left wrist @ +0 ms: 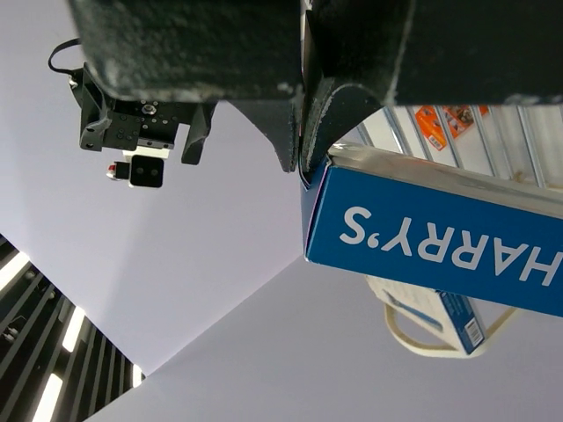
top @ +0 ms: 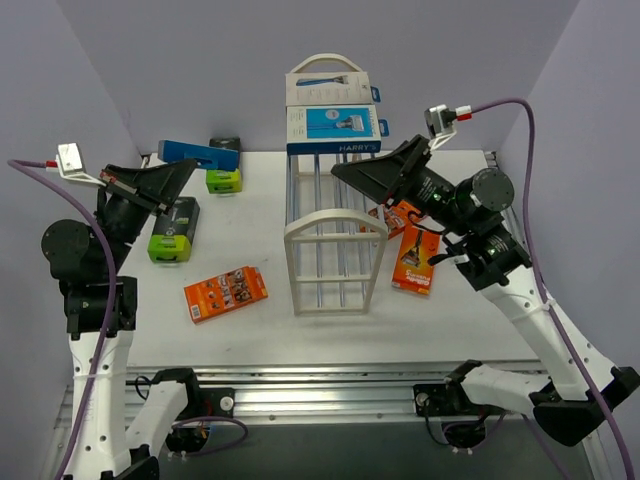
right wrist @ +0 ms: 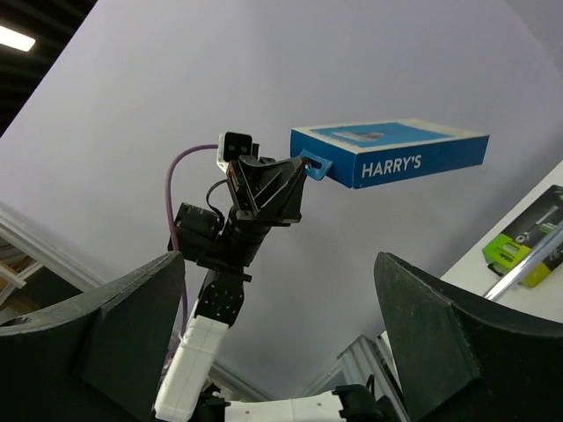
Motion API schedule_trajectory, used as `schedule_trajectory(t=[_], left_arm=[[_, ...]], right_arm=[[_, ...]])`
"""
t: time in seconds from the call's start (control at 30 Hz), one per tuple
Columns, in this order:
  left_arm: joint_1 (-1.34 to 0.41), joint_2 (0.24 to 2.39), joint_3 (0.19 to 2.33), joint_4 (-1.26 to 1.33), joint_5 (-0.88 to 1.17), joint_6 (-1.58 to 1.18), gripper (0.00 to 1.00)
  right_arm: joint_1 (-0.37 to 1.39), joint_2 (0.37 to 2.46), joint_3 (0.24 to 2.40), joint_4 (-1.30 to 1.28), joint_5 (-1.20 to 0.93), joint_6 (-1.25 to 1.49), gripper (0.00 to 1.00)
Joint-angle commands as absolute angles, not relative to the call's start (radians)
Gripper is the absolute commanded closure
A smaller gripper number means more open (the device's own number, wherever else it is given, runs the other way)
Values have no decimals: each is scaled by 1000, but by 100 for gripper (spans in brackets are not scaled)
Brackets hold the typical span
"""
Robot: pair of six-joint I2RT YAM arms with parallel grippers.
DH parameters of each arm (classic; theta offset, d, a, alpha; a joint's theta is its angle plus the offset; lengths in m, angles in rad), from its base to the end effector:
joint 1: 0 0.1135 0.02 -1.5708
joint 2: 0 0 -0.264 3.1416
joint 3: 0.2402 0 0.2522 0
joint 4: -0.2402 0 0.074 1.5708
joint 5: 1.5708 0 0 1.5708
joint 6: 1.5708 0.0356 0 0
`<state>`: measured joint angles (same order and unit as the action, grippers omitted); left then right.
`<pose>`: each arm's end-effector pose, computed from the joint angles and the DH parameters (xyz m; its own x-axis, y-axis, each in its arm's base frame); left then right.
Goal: Place and organize the shaving razors onto the shelf
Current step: Pass the shaving razor from the left arm to the right
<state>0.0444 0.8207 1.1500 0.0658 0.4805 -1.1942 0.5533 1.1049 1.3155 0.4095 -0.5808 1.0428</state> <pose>0.1504 -0.0098 0.4833 -0.2183 -0.8351 -0.5049 0.4998 0.3486 -0.7928 0.1708 0.1285 0.5195 -0.4586 0.5656 -0.6854 -0.8398 -0.0237 0.5424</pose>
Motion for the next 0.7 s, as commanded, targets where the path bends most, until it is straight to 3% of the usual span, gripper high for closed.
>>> schedule_trajectory(t=[0.0, 0.33, 0.43, 0.67], left_arm=[[37, 822, 1227, 179, 499, -1152, 98], [11, 851, 1269, 276, 540, -1094, 98], [11, 853, 1282, 298, 557, -1055, 98], [-51, 854, 1299, 374, 601, -991, 98]], right_arm=[[624, 1118, 1385, 526, -519, 1017, 15], [778, 1235, 1456, 578, -502, 1071, 11], [814, 1278, 1491, 554, -489, 1074, 1], [862, 1342, 1548, 541, -453, 1103, 0]])
